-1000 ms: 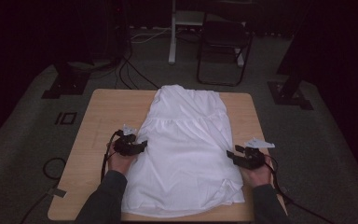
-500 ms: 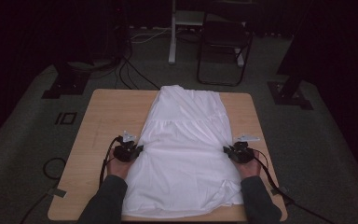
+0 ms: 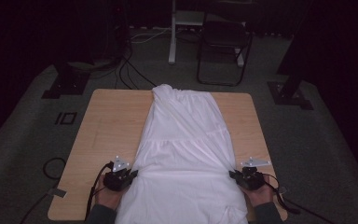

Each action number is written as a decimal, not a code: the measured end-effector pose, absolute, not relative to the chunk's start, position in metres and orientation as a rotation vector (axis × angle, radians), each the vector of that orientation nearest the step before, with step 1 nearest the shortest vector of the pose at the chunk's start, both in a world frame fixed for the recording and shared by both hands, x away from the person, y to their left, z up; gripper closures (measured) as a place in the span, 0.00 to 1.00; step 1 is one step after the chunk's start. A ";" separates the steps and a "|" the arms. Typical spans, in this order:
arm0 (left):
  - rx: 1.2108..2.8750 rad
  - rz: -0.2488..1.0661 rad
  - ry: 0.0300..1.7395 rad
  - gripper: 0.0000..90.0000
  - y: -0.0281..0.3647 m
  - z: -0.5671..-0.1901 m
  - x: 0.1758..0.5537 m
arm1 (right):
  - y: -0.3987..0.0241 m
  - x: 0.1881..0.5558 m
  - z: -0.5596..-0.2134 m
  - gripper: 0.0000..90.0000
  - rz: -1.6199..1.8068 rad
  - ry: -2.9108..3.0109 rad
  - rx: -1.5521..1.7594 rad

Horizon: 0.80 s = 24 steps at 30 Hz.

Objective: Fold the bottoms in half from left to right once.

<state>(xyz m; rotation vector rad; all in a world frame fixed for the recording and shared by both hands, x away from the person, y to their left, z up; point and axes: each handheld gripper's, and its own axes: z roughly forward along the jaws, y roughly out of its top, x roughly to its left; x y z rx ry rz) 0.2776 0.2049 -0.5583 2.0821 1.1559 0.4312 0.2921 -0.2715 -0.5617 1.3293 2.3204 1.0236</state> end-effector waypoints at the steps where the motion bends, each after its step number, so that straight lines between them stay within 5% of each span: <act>1: 2.088 0.435 1.152 0.89 0.204 -0.558 0.274 | -0.271 0.290 -0.561 0.91 1.015 2.333 1.328; 6: 1.986 0.483 1.154 0.61 0.209 -0.549 0.281 | -0.268 0.293 -0.543 0.59 1.089 2.319 1.255; 12: 1.877 0.505 1.170 0.52 0.216 -0.537 0.301 | -0.244 0.345 -0.519 0.56 1.215 2.261 1.170; 19: 1.898 0.490 1.174 0.49 0.204 -0.551 0.307 | -0.206 0.411 -0.535 0.55 1.176 2.320 1.209; 21: 1.908 0.490 1.169 0.49 0.201 -0.554 0.304 | -0.199 0.421 -0.543 0.61 1.143 2.360 1.231; 24: 1.912 0.498 1.158 0.47 0.197 -0.555 0.301 | -0.195 0.420 -0.544 0.93 1.055 2.376 1.178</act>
